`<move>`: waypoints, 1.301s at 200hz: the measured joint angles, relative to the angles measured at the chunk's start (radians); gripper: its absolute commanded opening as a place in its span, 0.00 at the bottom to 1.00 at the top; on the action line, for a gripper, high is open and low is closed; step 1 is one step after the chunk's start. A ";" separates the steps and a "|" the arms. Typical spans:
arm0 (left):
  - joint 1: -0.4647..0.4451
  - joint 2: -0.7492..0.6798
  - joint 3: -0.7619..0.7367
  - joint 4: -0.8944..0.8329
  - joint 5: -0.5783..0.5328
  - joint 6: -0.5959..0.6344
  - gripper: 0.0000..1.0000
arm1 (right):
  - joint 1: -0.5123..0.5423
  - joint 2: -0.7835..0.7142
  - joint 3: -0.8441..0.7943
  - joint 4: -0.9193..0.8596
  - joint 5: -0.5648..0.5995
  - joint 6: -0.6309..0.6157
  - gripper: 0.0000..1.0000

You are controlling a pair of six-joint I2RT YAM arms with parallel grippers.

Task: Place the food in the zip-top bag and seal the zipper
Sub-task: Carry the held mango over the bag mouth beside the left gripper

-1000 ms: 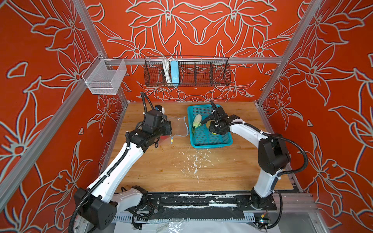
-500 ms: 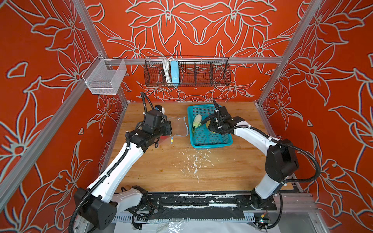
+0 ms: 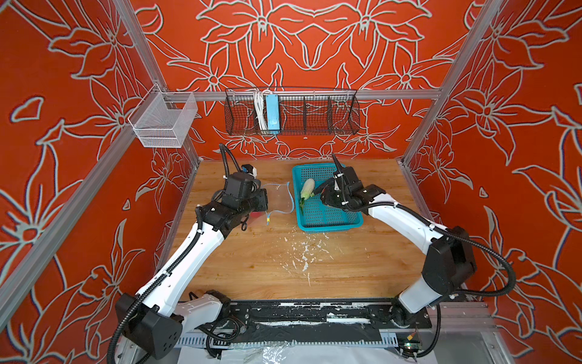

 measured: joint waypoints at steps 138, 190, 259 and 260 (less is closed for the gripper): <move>0.000 0.000 0.000 0.000 -0.001 0.000 0.00 | 0.125 -0.021 0.000 0.088 -0.007 0.027 0.33; 0.000 0.000 0.000 0.000 -0.002 0.000 0.00 | 0.168 -0.019 0.035 0.112 -0.017 0.037 0.33; 0.000 0.000 0.000 0.000 -0.004 0.000 0.00 | 0.222 0.016 0.114 0.138 -0.025 0.039 0.33; 0.000 0.000 0.000 0.000 -0.003 0.000 0.00 | 0.223 0.017 0.115 0.138 -0.026 0.039 0.33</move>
